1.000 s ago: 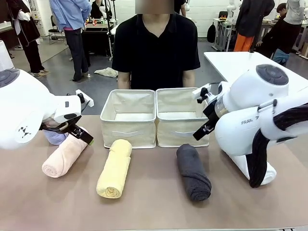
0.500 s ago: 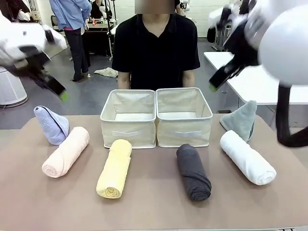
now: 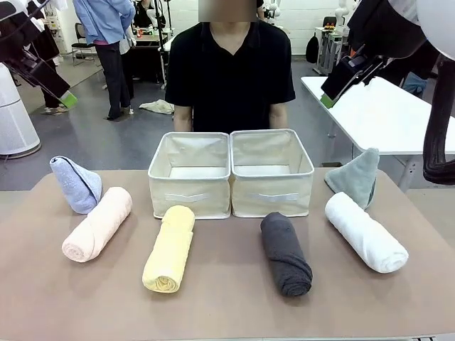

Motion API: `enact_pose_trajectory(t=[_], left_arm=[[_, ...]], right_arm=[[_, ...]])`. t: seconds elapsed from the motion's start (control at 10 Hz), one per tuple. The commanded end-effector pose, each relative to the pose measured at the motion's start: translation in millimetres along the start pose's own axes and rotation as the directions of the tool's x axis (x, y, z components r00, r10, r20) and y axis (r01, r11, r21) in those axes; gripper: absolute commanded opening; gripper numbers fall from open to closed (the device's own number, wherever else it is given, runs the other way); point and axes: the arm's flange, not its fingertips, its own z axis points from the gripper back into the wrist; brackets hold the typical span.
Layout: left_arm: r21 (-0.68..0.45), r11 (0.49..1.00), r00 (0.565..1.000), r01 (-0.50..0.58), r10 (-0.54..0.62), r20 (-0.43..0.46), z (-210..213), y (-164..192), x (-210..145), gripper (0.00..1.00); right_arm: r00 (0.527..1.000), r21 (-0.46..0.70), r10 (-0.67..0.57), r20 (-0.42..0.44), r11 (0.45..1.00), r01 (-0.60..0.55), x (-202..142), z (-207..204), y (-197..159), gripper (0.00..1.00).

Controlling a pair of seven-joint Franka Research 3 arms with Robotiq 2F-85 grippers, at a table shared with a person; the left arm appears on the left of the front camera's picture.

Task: Sort the towels based on their folding style.
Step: Pick up one triangle-folded towel and place it in the left Fabric basket.

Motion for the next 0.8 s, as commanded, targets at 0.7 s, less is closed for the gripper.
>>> enact_pose_trajectory(t=[0.7], left_arm=[[-0.339, 0.941, 0.994, -0.021, 0.057, 0.094, -14, 84, -29, 1.00]], right_arm=[[0.992, 0.657, -0.077, 0.104, 0.754, -0.010, -31, -3, -128, 1.00]])
